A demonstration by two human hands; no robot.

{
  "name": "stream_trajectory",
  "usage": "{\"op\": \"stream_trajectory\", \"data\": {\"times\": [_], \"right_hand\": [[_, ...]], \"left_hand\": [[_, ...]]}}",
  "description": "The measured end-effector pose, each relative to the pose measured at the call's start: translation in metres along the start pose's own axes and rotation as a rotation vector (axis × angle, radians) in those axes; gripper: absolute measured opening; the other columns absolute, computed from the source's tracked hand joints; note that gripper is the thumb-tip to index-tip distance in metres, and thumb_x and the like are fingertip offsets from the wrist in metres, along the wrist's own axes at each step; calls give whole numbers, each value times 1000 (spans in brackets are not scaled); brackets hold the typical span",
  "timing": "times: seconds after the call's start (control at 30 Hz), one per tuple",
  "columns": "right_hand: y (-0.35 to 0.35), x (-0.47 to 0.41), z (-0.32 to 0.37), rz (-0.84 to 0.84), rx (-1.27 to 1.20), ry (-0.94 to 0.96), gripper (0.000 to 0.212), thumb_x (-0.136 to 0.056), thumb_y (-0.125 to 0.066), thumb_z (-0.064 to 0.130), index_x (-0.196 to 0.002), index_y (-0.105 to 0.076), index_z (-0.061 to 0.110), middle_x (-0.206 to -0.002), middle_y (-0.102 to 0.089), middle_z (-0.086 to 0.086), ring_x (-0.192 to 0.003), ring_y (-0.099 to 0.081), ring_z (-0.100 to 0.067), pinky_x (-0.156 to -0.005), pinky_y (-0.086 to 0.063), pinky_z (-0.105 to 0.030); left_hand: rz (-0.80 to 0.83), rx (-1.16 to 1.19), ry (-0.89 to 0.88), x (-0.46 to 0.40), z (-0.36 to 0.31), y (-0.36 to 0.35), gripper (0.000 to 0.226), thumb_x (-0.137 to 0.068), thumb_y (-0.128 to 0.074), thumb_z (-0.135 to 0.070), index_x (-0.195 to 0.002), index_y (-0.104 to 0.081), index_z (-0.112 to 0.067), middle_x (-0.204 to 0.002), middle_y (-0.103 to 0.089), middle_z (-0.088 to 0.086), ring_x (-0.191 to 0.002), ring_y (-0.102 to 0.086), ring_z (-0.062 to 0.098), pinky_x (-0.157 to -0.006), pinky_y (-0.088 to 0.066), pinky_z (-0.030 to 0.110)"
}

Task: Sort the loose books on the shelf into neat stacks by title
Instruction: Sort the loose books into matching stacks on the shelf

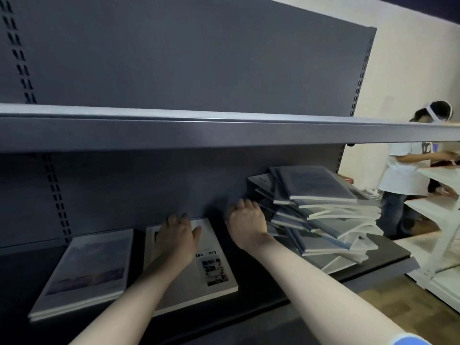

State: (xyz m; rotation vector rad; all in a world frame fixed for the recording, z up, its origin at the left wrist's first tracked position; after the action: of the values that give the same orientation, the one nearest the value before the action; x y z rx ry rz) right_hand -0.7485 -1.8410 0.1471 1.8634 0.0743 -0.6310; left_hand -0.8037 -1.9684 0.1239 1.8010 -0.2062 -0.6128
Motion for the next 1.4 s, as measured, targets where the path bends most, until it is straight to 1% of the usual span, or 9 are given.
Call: {"op": "stream_trajectory", "data": {"times": [0.1,0.17,0.23,0.33,0.6,0.97,1.13,1.27,1.4], "right_hand": [[24,-4,-28,-89,-5,-49,17,-58,-81,17,-66,-72,6,-72,-66,-14,-69,-65,-31,-71,-54,-34],[38,-8,-47,-122,-17,-65,23,-46,-86,17,-56,-68,7,-63,-63,-12,-60,-64,-30,-64,-55,-31],[50,-8,-69,-99,1,-94,22,-65,-80,22,-77,-72,5,-81,-67,-14,-78,-65,-32,-78,-52,-33],[56,-8,-106,-87,31,-107,35,-97,-43,24,-121,-59,4,-124,-55,-16,-119,-48,-34,-104,-33,-38],[34,13,-208,64,68,-302,44,-103,-29,32,-135,-49,10,-136,-47,-14,-128,-41,-31,-105,-31,-37],[7,19,-280,188,-256,-527,72,-91,-40,63,-129,-56,3,-130,-54,-20,-120,-50,-34,-92,-42,-34],[1,11,-287,224,-443,-560,67,-84,-56,61,-117,-62,3,-121,-62,-20,-110,-59,-34,-82,-45,-32],[0,8,-288,238,-484,-587,65,-80,-62,62,-111,-64,5,-118,-64,-17,-107,-60,-33,-79,-44,-31],[-4,9,-287,284,-552,-622,51,-76,-65,61,-87,-62,12,-106,-65,-14,-94,-60,-29,-71,-39,-27]], "left_hand": [[-10,35,-16,-6,-26,14,49,-99,-33,-41,-138,-37,-11,-138,-42,13,-127,-39,28,-99,-38,34],[-23,72,-27,-13,-44,22,46,-99,-35,-41,-133,-42,-11,-136,-44,15,-125,-41,30,-97,-39,35],[-34,115,-45,-20,-65,29,45,-99,-34,-41,-128,-45,-8,-134,-45,16,-123,-42,32,-96,-39,37],[-77,189,-97,-27,-101,43,45,-99,-33,-42,-124,-48,-7,-134,-46,15,-124,-41,32,-96,-38,38],[-53,194,-240,-31,-191,41,51,-99,-30,-44,-130,-47,-7,-137,-44,15,-128,-39,32,-100,-37,38],[43,181,-77,-46,-235,14,65,-95,-32,-56,-120,-60,-3,-131,-54,17,-120,-49,34,-93,-41,36],[183,469,10,-54,-232,9,51,-88,-52,-51,-111,-63,-7,-115,-66,12,-107,-61,29,-80,-46,29],[234,660,40,-57,-228,8,30,-82,-66,-42,-78,-56,-14,-78,-62,0,-76,-62,19,-65,-45,26],[327,862,80,-55,-226,5,45,-73,-75,-25,-111,-57,-8,-114,-63,4,-105,-61,23,-91,-49,31]]}}
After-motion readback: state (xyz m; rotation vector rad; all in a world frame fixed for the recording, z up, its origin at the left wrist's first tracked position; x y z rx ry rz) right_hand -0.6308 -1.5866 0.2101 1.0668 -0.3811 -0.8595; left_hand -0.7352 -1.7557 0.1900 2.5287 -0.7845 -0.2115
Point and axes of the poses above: each hand's wrist, its own x-axis away from the middle knuckle, its own y-axis out of the back of the hand, z = x × y, the point moved 8 cm from there along -x, towards the middle knuckle
